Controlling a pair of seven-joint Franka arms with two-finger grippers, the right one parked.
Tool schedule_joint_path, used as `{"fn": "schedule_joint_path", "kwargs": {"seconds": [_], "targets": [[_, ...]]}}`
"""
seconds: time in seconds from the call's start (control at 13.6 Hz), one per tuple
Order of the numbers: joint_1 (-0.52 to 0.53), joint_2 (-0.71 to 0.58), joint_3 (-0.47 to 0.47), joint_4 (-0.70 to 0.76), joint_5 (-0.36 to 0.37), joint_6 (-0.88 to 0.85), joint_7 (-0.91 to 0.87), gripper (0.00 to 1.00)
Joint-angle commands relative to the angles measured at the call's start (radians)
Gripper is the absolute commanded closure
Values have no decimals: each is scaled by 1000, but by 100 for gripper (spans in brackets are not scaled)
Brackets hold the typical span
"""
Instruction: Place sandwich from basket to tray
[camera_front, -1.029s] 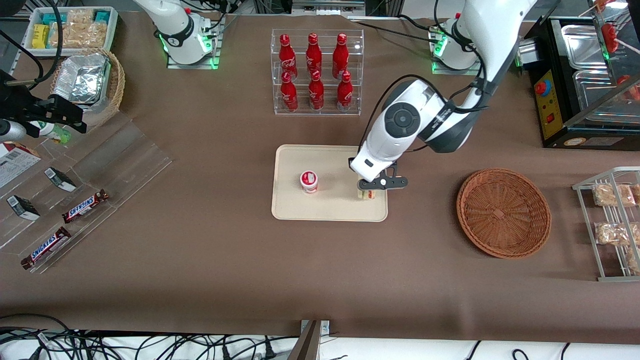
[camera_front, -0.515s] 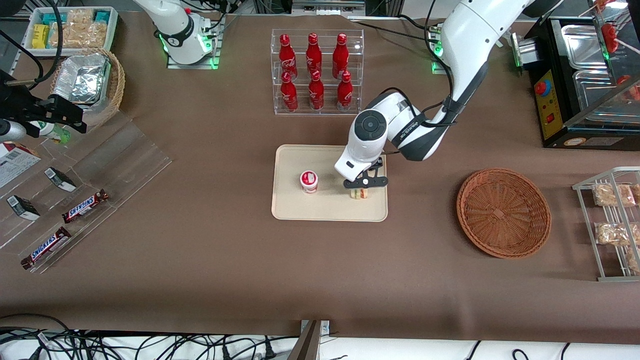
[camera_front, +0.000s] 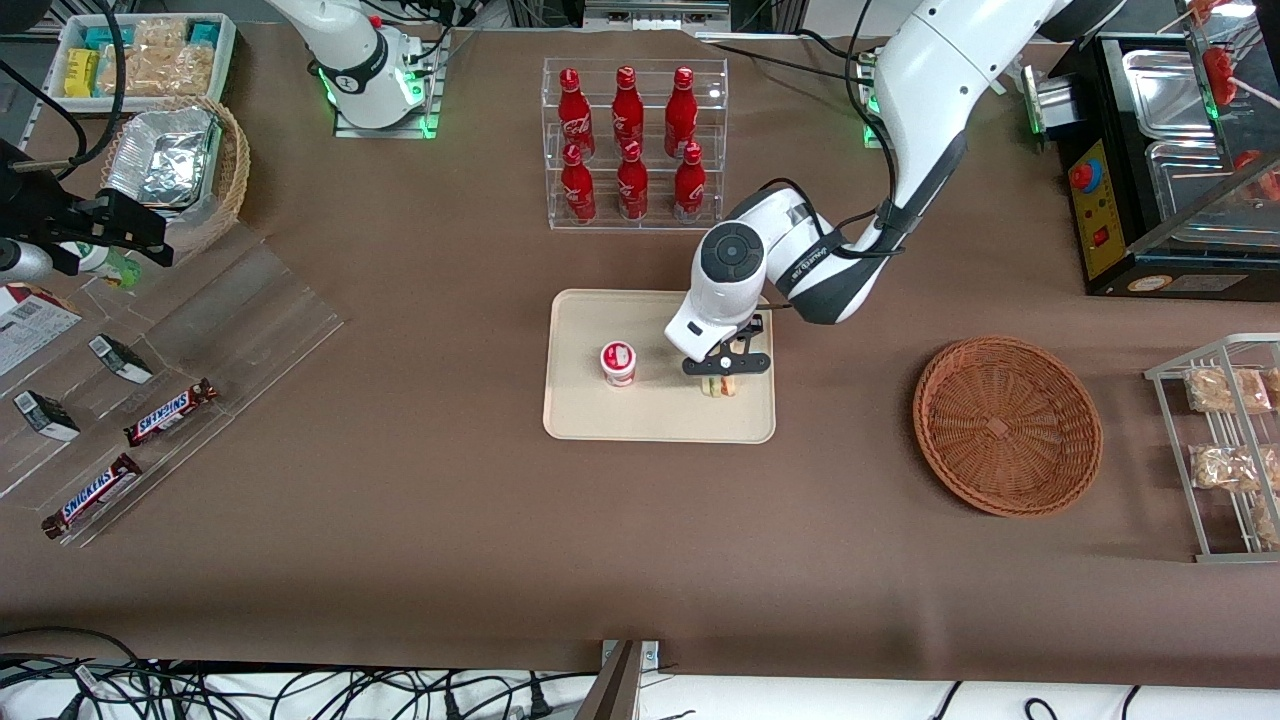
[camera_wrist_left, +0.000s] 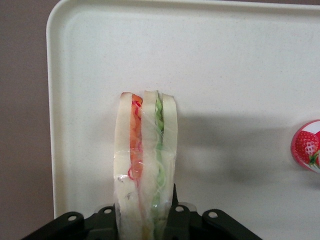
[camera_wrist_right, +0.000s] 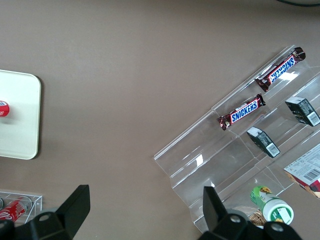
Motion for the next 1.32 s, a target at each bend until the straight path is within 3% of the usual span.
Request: {"fn": "schedule_joint_path", "kwargs": {"seconds": [0.0, 0.37, 0.81, 1.18, 1.25], "targets": [[-12, -4, 5, 6, 25, -2, -17, 0], [14, -58, 3, 24, 17, -18, -22, 0], [127, -154, -1, 176, 7, -280, -14, 0], [241, -259, -9, 187, 2, -364, 12, 0], [262, -273, -9, 189, -30, -380, 59, 0]]}}
